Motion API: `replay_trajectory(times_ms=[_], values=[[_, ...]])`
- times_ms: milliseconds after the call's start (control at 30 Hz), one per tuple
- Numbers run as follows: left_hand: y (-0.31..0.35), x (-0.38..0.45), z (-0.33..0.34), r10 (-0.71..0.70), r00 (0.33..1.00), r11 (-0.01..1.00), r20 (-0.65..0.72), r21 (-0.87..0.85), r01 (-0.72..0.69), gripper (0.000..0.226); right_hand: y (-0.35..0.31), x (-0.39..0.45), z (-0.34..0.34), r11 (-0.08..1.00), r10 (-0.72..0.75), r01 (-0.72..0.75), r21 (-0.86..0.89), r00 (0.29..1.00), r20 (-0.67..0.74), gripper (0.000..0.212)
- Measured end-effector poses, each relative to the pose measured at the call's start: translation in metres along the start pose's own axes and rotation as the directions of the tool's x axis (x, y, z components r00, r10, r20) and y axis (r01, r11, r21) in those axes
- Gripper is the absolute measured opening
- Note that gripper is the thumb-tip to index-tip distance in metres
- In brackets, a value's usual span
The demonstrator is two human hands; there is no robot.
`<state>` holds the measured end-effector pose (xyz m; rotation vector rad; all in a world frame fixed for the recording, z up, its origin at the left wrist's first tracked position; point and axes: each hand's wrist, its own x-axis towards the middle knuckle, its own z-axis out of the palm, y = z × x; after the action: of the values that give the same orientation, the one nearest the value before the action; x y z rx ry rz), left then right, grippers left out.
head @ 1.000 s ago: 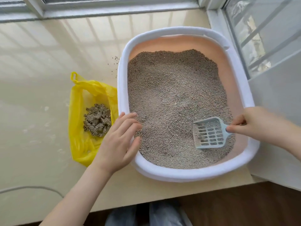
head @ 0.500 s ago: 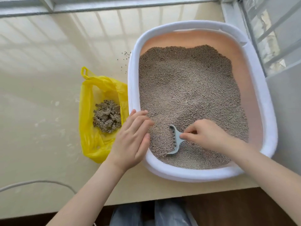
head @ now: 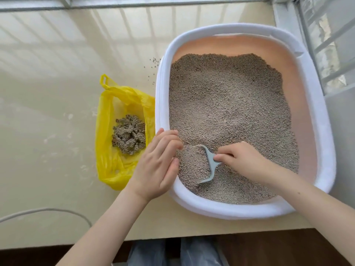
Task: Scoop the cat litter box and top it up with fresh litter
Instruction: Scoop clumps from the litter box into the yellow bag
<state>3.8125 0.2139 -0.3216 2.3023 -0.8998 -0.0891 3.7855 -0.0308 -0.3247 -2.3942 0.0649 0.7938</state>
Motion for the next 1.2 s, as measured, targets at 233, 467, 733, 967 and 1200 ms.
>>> replay_trajectory(times_ms=[233,467,733,967,1200], values=[[0.001,0.001,0.001,0.004,1.0,1.0,-0.006,0.007,-0.004,0.032,0.013,-0.025,-0.022,0.984,0.178,-0.174,0.034,0.965,-0.193,0.035],[0.002,0.0,0.001,-0.001,1.0,1.0,-0.007,0.013,0.001,0.032,0.013,-0.047,-0.022,0.977,0.202,-0.211,0.008,0.921,-0.332,0.036],[0.003,0.0,0.001,0.001,1.0,1.0,-0.01,0.02,0.0,0.032,0.009,-0.058,-0.017,0.971,0.235,-0.233,0.051,0.892,-0.386,0.039],[0.002,0.0,-0.001,0.013,1.0,0.999,0.016,0.048,-0.014,0.032,0.004,-0.061,-0.016,0.961,0.274,-0.264,0.084,0.868,-0.414,0.037],[0.002,-0.001,-0.009,0.068,0.998,0.993,0.009,0.096,-0.068,0.027,-0.006,-0.059,-0.01,0.953,0.302,-0.266,0.141,0.832,-0.465,0.042]])
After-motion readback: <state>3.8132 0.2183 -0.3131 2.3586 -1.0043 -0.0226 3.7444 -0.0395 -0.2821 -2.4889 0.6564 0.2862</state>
